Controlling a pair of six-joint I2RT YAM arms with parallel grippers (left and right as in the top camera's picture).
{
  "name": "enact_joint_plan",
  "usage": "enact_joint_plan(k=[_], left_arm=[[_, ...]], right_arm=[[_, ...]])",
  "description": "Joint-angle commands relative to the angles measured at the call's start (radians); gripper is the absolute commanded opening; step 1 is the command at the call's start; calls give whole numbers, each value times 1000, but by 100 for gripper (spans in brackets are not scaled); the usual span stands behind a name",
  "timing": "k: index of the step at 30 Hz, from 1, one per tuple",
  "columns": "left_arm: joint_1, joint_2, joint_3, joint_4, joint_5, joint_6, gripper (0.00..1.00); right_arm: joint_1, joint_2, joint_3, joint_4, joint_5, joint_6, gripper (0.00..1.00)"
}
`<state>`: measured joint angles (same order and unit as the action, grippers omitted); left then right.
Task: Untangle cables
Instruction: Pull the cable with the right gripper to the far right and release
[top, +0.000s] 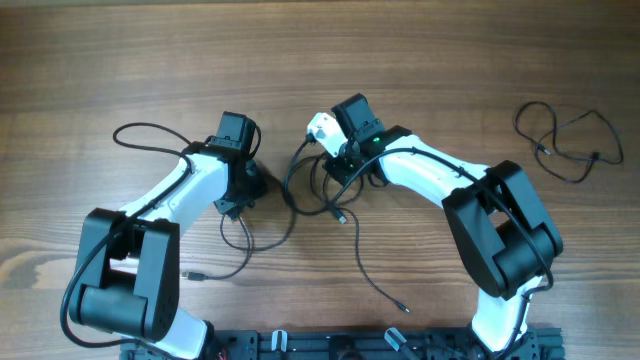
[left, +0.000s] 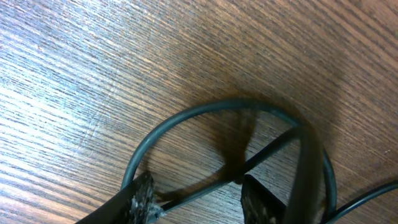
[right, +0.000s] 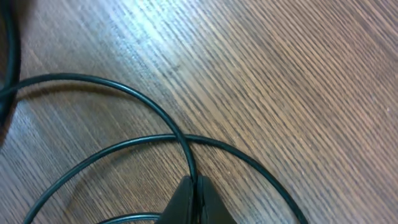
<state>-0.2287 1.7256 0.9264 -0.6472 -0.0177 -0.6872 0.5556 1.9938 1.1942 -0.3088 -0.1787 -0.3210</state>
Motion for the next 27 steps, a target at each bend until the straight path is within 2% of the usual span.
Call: enact_joint_plan(k=[1, 4, 5, 10, 12, 15, 20, 23, 27], left_arm=[[8, 31, -33, -2, -24, -3, 51], [8, 31, -33, -1, -25, -2, 51], [8, 31, -33, 0, -25, -2, 51], [8, 31, -33, 0, -25, -2, 51], [8, 31, -33, -1, -25, -2, 51], [8, 31, -33, -6, -25, -2, 50], [8, 31, -33, -5, -25, -2, 51], [8, 31, -33, -5, -25, -2, 50], [8, 31, -33, -5, -25, -2, 50]], right_arm=[[-5, 2, 12, 0, 3, 245, 4], [-58, -86, 13, -16, -31, 377, 4], [-90, -142, 14, -23, -80, 379, 4], [-276, -405, 18, 29, -277, 616, 4], [-343, -476, 18, 39, -290, 675, 4], [-422, -539, 18, 47, -295, 809, 4], [-586, -561, 18, 175, -526, 1038, 4], [-669, -561, 18, 196, -541, 1083, 4], [-795, -560, 17, 165, -507, 980, 4]])
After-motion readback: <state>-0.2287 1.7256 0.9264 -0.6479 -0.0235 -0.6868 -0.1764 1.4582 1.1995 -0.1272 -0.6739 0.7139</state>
